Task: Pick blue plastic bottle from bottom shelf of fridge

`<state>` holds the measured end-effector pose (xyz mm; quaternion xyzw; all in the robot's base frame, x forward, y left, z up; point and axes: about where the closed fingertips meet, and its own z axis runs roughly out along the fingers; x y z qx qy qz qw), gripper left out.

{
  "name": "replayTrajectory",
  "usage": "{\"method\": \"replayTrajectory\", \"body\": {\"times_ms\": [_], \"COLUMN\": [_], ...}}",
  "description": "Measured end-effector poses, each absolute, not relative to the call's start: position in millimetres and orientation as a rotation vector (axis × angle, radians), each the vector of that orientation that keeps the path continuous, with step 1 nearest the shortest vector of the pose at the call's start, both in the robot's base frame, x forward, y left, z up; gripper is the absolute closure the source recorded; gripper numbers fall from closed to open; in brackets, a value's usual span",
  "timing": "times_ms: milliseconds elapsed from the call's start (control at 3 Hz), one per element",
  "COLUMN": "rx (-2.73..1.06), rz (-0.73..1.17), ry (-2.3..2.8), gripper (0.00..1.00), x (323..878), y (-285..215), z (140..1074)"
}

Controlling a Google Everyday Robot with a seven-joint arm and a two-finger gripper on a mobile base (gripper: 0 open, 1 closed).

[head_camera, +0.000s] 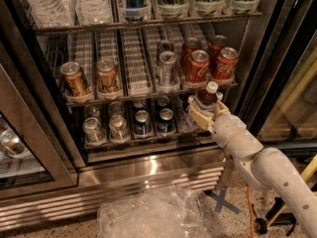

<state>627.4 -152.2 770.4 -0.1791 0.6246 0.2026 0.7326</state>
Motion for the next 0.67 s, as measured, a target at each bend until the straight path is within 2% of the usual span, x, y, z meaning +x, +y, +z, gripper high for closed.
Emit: {"method": "replayTrajectory", "body": {"times_ms": [333,667], "rx": [-0.464,-0.465], "rz": [0.507,0.507], "ry": [1.352,1.352], "gripper": [1.0,1.0], "x": [615.1,615.1], "y": [-132.0,-131.9], "z": [771.6,771.7]}}
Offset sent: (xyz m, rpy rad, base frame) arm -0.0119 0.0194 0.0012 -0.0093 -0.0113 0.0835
